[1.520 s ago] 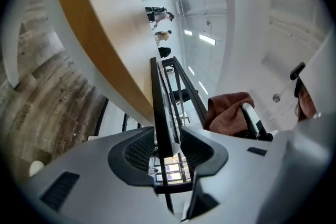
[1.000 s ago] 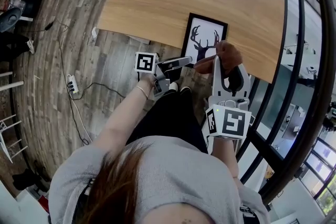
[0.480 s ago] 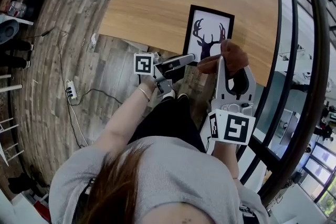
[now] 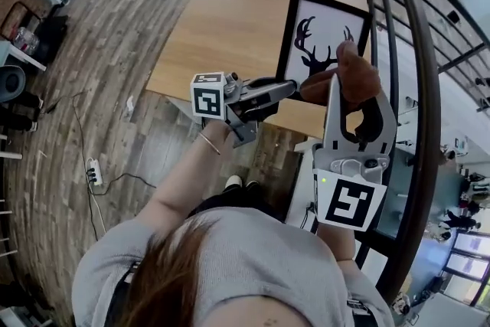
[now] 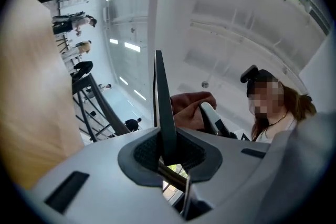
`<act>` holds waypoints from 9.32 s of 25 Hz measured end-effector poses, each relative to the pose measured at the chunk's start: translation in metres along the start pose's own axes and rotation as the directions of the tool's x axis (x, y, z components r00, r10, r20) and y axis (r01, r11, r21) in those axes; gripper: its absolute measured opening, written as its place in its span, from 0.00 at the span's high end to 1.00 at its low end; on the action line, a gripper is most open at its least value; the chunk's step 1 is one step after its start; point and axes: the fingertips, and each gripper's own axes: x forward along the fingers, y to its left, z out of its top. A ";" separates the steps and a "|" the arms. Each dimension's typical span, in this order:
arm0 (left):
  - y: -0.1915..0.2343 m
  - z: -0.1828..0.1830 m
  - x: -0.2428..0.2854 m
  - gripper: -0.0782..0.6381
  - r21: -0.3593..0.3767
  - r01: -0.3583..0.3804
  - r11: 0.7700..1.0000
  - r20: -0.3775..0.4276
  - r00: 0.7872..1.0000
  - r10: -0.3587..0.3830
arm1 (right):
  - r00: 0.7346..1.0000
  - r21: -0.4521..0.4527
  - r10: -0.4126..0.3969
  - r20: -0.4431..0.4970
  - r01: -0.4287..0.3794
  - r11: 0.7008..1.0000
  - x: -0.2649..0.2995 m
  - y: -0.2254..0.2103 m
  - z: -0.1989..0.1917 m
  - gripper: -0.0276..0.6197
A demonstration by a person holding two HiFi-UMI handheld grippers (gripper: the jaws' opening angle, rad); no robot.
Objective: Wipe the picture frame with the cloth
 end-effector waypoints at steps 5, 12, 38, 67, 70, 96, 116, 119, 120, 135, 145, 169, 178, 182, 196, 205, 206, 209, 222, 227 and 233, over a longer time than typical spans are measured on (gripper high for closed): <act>-0.055 0.043 0.055 0.82 0.111 0.102 0.989 -0.030 0.995 -0.099 | 0.994 -0.061 -0.034 0.107 0.041 0.997 0.009 -0.026 0.079 0.75; -0.077 0.028 0.079 0.82 0.171 0.131 0.977 -0.118 0.987 -0.112 | 0.987 -0.194 -0.053 0.154 0.083 0.977 0.012 -0.023 0.120 0.75; -0.103 0.025 0.083 0.81 0.156 0.162 0.974 -0.091 0.985 -0.149 | 0.998 -0.384 0.062 -0.004 -0.059 0.921 0.052 0.002 0.094 0.75; -0.089 0.032 0.063 0.81 0.149 0.114 0.982 -0.041 0.993 -0.109 | 0.975 -0.097 0.214 -0.053 -0.219 0.971 0.018 0.035 0.067 0.75; -0.092 0.032 0.056 0.81 0.135 0.124 0.983 -0.025 0.992 -0.121 | 0.991 -0.065 0.135 0.011 -0.134 0.989 0.014 0.010 0.098 0.75; -0.102 0.027 0.052 0.81 0.201 0.131 0.971 -0.072 0.990 -0.119 | 0.999 -0.296 -0.034 0.035 0.043 0.954 0.081 -0.049 0.113 0.75; -0.098 0.024 0.049 0.81 0.197 0.124 0.973 -0.018 0.992 -0.123 | 0.998 -0.206 0.049 -0.042 -0.057 0.977 0.046 -0.021 0.071 0.75; -0.098 0.027 0.047 0.81 0.199 0.123 0.972 -0.013 0.992 -0.123 | 0.997 -0.194 0.060 -0.052 -0.069 0.979 0.042 -0.015 0.068 0.75; -0.099 0.029 0.046 0.81 0.200 0.122 0.972 -0.011 0.992 -0.123 | 0.996 -0.188 0.064 -0.056 -0.073 0.979 0.042 -0.014 0.067 0.75; -0.093 0.033 0.041 0.81 0.200 0.102 0.974 0.017 0.994 -0.107 | 0.988 -0.130 0.116 -0.103 -0.129 0.983 0.020 0.004 0.039 0.75; -0.092 0.036 0.042 0.81 0.205 0.105 0.973 0.036 0.993 -0.115 | 0.984 -0.081 0.153 -0.091 -0.160 0.984 0.005 0.011 0.028 0.75; -0.072 0.037 0.038 0.81 0.155 0.056 0.986 0.045 0.997 -0.064 | 0.935 -0.035 0.257 -0.244 -0.274 0.961 -0.020 0.028 -0.022 0.75; -0.069 0.043 0.028 0.81 0.132 0.063 0.989 0.116 0.990 -0.078 | 0.930 0.000 0.336 -0.148 -0.340 0.940 -0.032 0.040 -0.008 0.75; -0.072 0.053 0.024 0.81 0.113 0.093 0.989 0.171 0.979 -0.112 | 0.954 0.080 0.288 -0.085 -0.282 0.956 -0.038 0.014 0.022 0.75; -0.070 0.029 0.034 0.81 0.130 0.082 0.988 0.052 0.995 -0.089 | 0.989 -0.372 -0.146 0.024 0.145 0.917 0.045 -0.115 0.104 0.75; -0.071 0.024 0.034 0.81 0.124 0.099 0.987 0.050 0.993 -0.106 | 0.990 -0.398 -0.103 -0.098 0.056 0.916 0.070 -0.099 0.057 0.75; -0.072 0.025 0.034 0.81 0.127 0.098 0.987 0.047 0.993 -0.105 | 0.990 -0.397 -0.094 -0.104 0.046 0.917 0.069 -0.096 0.055 0.75; -0.075 0.024 0.033 0.81 0.131 0.107 0.986 0.046 0.992 -0.114 | 0.991 -0.379 -0.078 -0.112 0.030 0.925 0.061 -0.087 0.049 0.75; -0.068 0.041 0.023 0.81 0.109 0.117 0.987 0.114 0.985 -0.130 | 0.984 -0.315 -0.005 -0.177 -0.052 0.948 0.048 -0.052 0.020 0.75; -0.067 0.042 0.022 0.81 0.106 0.116 0.988 0.120 0.984 -0.128 | 0.981 -0.296 0.007 -0.194 -0.065 0.953 0.039 -0.045 0.011 0.75; -0.068 0.042 0.022 0.81 0.117 0.106 0.987 0.119 0.986 -0.120 | 0.973 -0.286 0.043 -0.225 -0.108 0.952 0.022 -0.037 -0.001 0.75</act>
